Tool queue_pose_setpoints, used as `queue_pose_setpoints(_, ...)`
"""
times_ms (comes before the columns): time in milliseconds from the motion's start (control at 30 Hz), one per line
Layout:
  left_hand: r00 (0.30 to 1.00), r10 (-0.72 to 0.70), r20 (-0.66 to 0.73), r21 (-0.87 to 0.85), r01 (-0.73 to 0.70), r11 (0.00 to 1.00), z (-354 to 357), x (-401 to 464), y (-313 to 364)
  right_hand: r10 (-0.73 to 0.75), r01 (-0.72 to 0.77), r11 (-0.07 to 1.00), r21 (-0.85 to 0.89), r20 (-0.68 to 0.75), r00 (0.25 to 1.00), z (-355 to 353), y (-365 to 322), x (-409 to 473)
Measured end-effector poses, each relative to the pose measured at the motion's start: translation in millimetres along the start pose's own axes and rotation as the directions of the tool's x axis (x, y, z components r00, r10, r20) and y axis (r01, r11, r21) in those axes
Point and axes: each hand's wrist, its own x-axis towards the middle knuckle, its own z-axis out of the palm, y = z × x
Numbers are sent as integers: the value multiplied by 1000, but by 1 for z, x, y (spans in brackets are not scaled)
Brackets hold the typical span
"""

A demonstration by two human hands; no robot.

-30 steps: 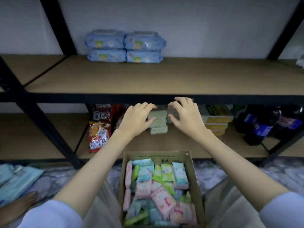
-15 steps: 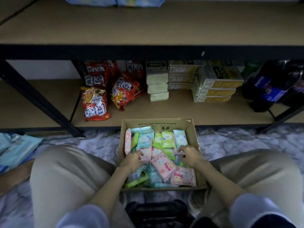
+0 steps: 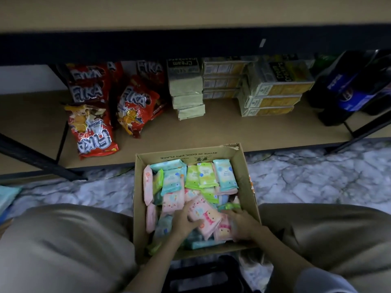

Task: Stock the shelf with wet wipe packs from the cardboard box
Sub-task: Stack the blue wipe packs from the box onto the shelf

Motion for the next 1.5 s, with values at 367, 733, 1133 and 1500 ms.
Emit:
queue_pose_setpoints(367, 995, -43, -93, -117, 32, 993, 0, 9, -10, -116, 93, 984, -151, -149, 982, -9, 4, 10)
queue_pose_setpoints(733, 976, 49, -210, 13, -48, 999, -69, -9, 0, -87, 234, 780, 580, -270, 959, -58, -4, 26)
queue_pose_setpoints(1133, 965, 210, -160, 166, -183, 969, -45, -7, 23, 35, 75, 831, 551, -186, 982, -44, 7, 41)
queue_pose_setpoints(1500, 989, 35, 141, 689, -123, 714, 1, 16, -33, -34, 50, 986, 158, -101, 994, -4, 15, 46)
